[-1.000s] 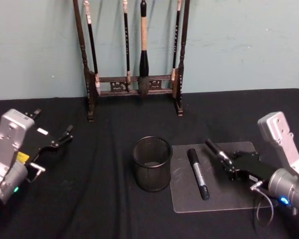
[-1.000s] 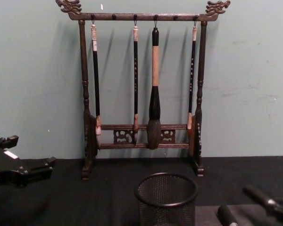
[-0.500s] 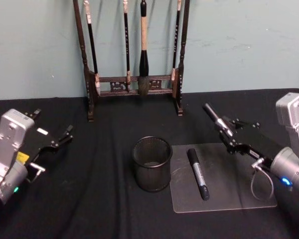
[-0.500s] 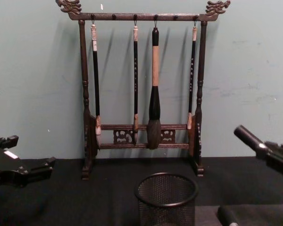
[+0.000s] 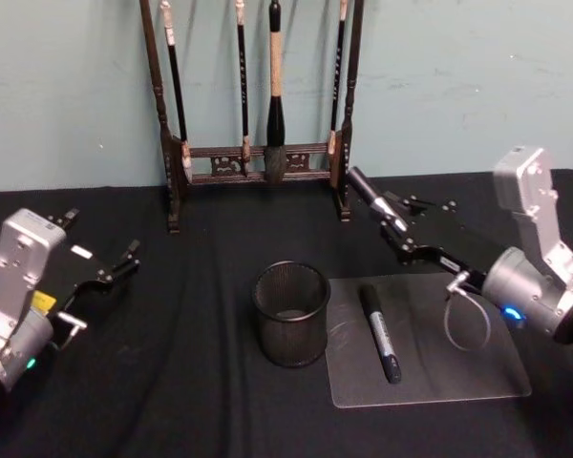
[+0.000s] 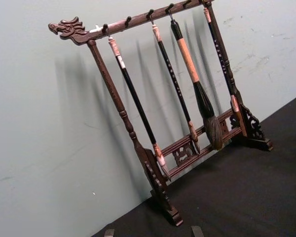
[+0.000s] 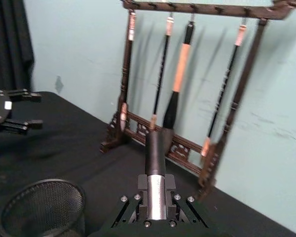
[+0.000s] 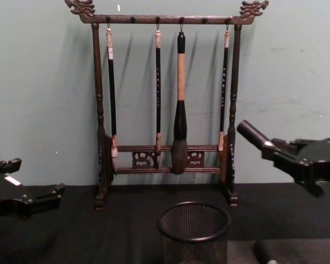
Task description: Pick up the water-based marker from the table and place it into the pen holder.
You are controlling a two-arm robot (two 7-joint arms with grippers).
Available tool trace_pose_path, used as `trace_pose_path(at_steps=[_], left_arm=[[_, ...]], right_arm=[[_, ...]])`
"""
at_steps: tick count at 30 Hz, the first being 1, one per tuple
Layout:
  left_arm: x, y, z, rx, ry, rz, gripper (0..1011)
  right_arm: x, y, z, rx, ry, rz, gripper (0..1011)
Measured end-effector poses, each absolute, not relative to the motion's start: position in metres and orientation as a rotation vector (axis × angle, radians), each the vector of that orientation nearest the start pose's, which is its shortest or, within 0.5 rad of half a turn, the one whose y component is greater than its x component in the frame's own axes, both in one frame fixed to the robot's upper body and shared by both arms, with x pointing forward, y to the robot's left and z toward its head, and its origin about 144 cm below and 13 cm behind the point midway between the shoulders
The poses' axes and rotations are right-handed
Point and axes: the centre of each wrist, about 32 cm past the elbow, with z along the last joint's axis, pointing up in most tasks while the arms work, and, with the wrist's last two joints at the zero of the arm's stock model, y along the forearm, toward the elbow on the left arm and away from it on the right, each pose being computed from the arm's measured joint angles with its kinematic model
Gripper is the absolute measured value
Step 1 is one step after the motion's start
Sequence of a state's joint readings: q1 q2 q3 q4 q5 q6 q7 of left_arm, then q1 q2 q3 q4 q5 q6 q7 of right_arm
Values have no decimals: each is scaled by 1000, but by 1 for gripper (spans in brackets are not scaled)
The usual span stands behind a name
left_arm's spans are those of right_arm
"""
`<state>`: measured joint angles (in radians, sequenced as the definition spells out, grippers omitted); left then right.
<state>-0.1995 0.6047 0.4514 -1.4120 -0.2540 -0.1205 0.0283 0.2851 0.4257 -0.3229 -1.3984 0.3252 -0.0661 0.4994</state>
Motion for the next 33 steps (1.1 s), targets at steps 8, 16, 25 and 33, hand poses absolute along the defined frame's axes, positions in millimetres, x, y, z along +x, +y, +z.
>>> trace_pose_path(at_steps=[8, 16, 25, 33], left_arm=[[489, 310, 1140, 304, -285, 1248, 1009], [489, 310, 1140, 304, -285, 1248, 1009], [489, 310, 1140, 304, -285, 1248, 1009], [489, 310, 1140, 304, -285, 1248, 1009]], right_arm=[[543, -262, 1183, -80, -161, -770, 197], [555, -243, 1184, -53, -162, -707, 197], [568, -221, 1179, -35, -140, -633, 197], [573, -204, 1169, -28, -99, -577, 197]])
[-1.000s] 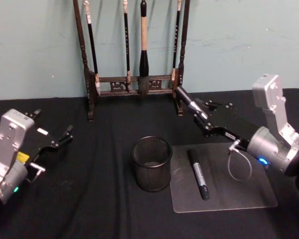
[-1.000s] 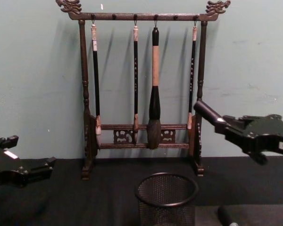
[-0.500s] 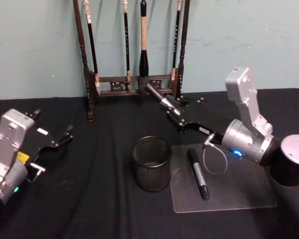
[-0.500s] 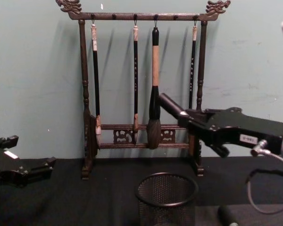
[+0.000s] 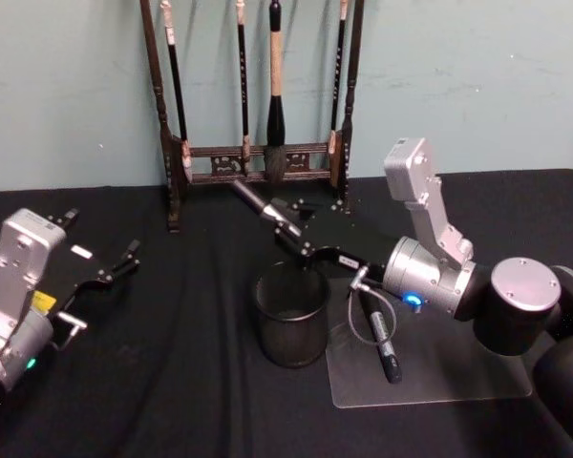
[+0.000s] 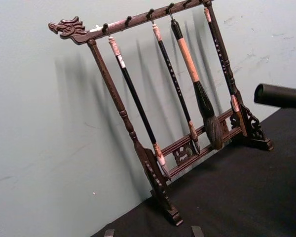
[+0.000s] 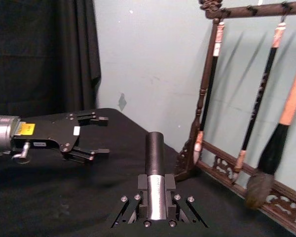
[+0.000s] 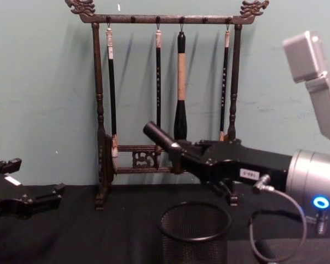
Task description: Pick up the water-based marker from the table and place it into the pen holder.
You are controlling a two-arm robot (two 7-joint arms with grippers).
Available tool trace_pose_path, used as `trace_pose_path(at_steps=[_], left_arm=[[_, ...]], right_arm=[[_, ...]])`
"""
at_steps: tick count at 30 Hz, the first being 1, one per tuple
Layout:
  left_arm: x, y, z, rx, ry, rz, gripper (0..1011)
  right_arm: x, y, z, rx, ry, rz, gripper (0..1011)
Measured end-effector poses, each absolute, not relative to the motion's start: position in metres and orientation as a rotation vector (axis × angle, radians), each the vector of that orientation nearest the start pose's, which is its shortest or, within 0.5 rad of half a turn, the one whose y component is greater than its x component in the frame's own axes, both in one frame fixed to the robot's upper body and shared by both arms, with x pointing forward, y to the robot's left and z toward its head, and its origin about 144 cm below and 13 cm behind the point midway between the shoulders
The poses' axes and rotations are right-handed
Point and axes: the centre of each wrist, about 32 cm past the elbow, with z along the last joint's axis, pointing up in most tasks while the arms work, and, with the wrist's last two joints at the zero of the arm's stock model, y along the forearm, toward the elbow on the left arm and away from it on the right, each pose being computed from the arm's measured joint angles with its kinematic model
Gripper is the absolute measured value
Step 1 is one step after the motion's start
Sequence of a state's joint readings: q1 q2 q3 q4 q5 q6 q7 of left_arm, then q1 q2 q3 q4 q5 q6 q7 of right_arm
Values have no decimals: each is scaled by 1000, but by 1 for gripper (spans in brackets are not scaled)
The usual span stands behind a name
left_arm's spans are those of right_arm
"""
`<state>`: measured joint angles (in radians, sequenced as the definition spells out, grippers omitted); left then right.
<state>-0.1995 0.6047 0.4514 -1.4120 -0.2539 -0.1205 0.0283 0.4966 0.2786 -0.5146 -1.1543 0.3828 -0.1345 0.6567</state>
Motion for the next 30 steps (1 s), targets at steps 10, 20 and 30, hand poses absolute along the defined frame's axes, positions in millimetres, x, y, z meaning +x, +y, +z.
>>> trace_pose_path(at_steps=[10, 20, 30], left_arm=[[489, 310, 1140, 304, -285, 1248, 1009], [489, 310, 1140, 304, -285, 1248, 1009], [489, 310, 1140, 304, -285, 1248, 1009]], right_arm=[[573, -197, 1162, -39, -66, -552, 197], [570, -196, 1155, -58, -40, -544, 197], [568, -195, 1148, -70, -16, -541, 197]])
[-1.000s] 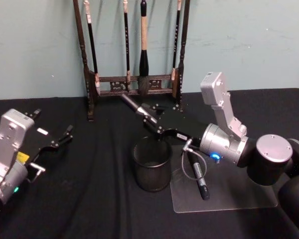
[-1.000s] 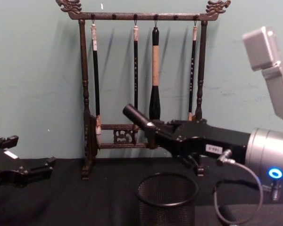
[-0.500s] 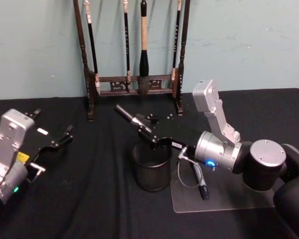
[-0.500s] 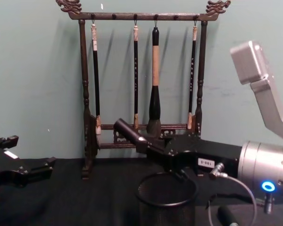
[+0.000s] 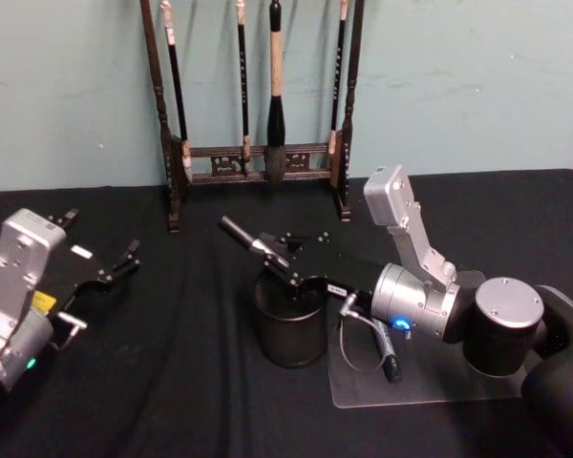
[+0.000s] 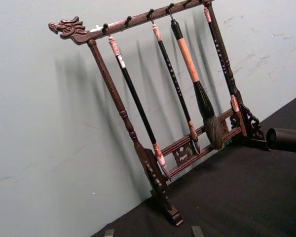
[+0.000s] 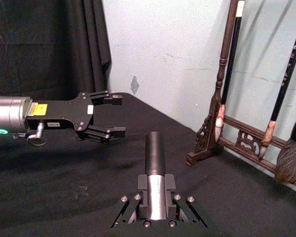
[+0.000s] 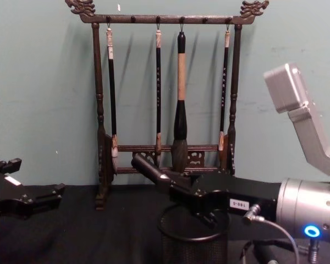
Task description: Pick up the water-based marker from the table and place it into the pen holder.
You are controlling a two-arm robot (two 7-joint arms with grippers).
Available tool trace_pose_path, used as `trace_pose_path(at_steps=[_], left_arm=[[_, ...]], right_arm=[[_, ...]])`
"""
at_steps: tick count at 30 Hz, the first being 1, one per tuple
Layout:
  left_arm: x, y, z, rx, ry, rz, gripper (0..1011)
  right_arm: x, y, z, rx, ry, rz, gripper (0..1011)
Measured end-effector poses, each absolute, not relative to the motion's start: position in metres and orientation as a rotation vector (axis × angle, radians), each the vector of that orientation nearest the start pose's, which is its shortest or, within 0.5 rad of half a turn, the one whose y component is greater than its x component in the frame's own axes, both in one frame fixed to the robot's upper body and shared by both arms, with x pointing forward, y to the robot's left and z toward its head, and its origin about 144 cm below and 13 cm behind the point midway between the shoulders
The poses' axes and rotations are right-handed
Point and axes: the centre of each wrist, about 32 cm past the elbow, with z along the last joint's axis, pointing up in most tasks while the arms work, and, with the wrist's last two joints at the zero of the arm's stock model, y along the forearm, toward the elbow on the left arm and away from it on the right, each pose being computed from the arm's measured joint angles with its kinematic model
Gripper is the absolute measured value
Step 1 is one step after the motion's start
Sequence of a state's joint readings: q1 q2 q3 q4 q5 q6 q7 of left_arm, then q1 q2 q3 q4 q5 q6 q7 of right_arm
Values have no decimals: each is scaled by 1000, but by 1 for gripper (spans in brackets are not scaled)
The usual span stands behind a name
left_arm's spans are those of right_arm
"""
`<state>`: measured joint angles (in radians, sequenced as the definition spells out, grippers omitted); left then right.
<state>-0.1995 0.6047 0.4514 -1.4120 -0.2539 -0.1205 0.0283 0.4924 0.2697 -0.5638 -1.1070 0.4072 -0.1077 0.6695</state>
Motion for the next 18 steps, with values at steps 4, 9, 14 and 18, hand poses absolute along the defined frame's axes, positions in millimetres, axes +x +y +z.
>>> trace_pose_path(at_steps=[4, 9, 14, 18], left_arm=[[489, 310, 1140, 304, -285, 1248, 1009], [489, 310, 1140, 304, -285, 1248, 1009], [489, 310, 1140, 304, -285, 1248, 1009], [489, 310, 1140, 304, -285, 1248, 1009]], right_arm=[[567, -194, 1147, -73, -13, -542, 197], [567, -194, 1147, -76, -16, -544, 197], [567, -194, 1147, -76, -16, -544, 197], [567, -194, 1147, -76, -16, -544, 243]])
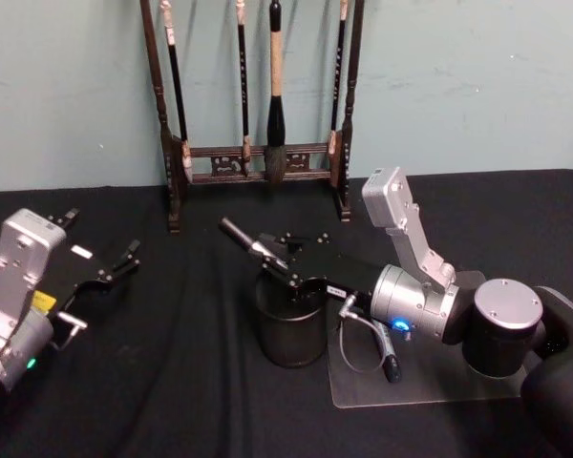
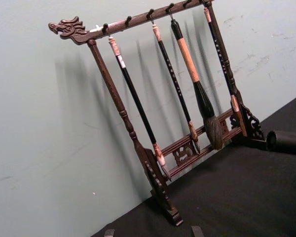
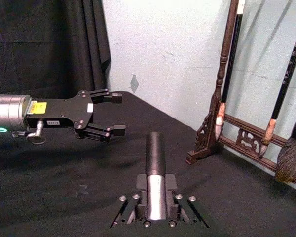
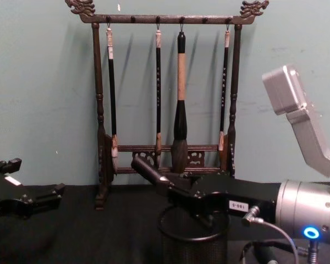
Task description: Pick up the water-based marker from the table and place it into the pen holder.
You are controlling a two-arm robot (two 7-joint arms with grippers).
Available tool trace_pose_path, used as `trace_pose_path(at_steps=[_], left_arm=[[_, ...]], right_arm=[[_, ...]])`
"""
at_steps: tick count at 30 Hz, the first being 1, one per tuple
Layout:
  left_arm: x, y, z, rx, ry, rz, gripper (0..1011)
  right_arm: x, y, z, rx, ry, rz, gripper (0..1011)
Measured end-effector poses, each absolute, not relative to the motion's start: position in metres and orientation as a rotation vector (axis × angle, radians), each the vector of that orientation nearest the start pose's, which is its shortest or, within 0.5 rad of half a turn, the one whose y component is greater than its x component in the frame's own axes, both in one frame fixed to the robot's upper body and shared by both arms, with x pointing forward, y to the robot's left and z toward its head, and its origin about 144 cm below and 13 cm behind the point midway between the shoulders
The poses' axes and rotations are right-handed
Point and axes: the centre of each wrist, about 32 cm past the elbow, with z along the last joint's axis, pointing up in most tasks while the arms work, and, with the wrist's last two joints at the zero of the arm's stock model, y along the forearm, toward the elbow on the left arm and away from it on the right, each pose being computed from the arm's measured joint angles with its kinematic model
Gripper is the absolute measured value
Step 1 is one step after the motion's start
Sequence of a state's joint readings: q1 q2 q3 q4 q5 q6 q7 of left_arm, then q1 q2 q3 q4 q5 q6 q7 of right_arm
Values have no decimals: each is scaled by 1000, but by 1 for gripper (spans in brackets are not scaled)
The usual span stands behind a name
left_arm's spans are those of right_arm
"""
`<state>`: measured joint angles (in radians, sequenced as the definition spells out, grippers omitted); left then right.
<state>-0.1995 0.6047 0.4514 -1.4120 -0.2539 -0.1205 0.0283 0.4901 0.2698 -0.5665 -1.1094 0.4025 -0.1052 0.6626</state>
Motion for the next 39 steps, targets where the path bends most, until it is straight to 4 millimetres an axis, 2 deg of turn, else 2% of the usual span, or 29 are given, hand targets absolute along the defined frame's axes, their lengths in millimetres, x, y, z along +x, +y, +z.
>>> trace_pose_path(at_steps=[5, 6, 8, 9, 11, 12, 15, 16, 17, 22, 25, 33, 39], left_arm=[[489, 310, 1140, 304, -285, 1248, 1009], [489, 310, 1140, 304, -285, 1248, 1009], [489, 310, 1140, 304, -285, 1248, 1009], [489, 310, 1140, 304, -285, 1248, 1009], [489, 310, 1140, 304, -285, 1248, 1009], [489, 310, 1140, 305, -285, 1248, 1009], [489, 310, 1140, 304, -285, 1248, 1009], [489, 310, 1140, 304, -285, 1248, 1009], [489, 310, 1140, 304, -285, 1248, 1009], [489, 310, 1140, 304, -285, 1248, 1009], [489, 310, 1140, 304, -285, 1248, 1009], [489, 310, 1140, 304, -285, 1248, 1009], [489, 310, 1140, 304, -285, 1248, 1009]], right_arm=[[567, -194, 1147, -75, -16, -544, 382], [567, -194, 1147, -74, -16, -544, 382], [567, -194, 1147, -74, -16, -544, 526], [567, -194, 1147, -74, -16, -544, 567], [567, -194, 1147, -74, -16, -545, 602], [567, -194, 1147, -74, -16, -545, 658], [567, -194, 1147, -73, -16, -544, 728], [567, -194, 1147, -73, -16, -544, 787], [567, -194, 1147, -73, -16, -544, 787], [567, -194, 1147, -73, -16, -544, 957], [567, -194, 1147, -73, -16, -544, 1002], [566, -196, 1151, -68, -21, -554, 1002], [561, -205, 1163, -48, -22, -628, 1000]])
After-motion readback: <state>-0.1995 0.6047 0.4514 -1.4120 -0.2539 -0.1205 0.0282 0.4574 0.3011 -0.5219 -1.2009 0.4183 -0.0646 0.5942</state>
